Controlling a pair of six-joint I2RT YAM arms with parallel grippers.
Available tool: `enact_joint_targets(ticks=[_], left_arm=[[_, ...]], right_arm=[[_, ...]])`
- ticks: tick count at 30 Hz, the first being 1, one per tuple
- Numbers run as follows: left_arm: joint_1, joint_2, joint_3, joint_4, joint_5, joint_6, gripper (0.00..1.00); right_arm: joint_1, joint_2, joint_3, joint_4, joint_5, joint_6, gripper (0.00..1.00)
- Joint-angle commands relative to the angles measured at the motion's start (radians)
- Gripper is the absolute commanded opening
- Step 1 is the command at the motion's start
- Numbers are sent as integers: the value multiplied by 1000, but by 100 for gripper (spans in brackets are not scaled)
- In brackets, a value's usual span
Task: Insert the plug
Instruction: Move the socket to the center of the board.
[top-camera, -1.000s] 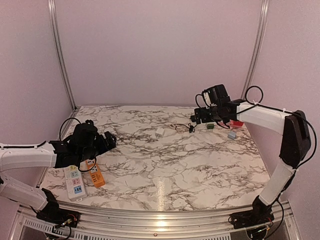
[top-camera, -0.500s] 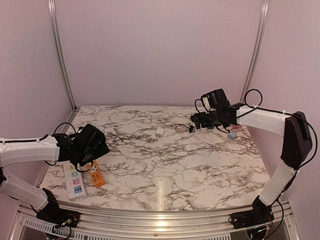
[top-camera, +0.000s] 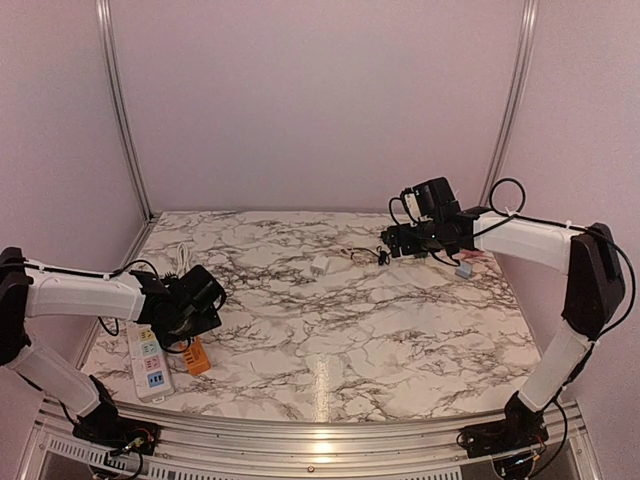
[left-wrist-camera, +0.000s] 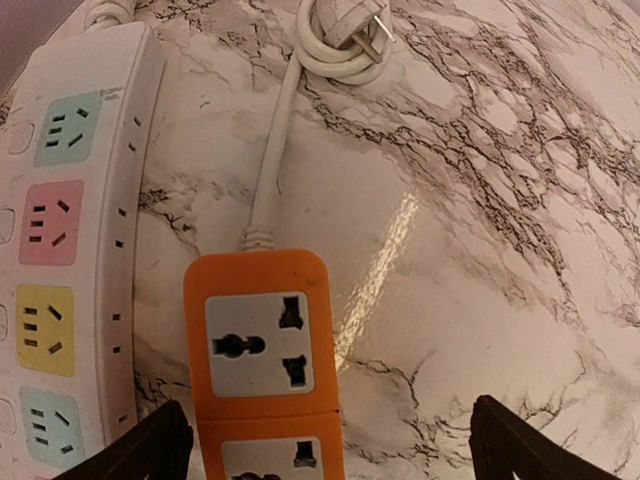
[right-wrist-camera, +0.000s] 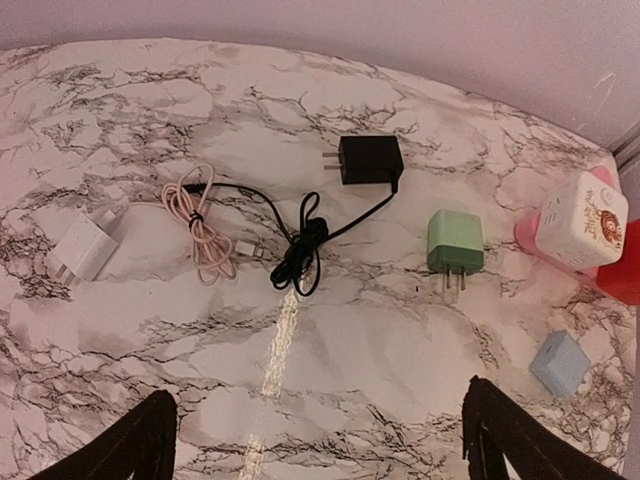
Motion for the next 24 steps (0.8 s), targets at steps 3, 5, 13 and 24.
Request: enact_joint_targets(ticks=[3, 5, 13, 24], left_arm=[[-5, 54, 29, -24, 21, -6, 99], [-5, 63, 27, -20, 25, -7, 99], [-10, 79, 6, 17, 36, -13, 86], [-24, 105, -14, 84, 67, 15, 74]], right_arm=[[9, -13, 6, 20, -16, 8, 92], [9, -18, 2, 20, -12, 8, 92], [9, -21, -19, 34, -24, 21, 91], [8, -32, -30, 40, -27, 27, 90]])
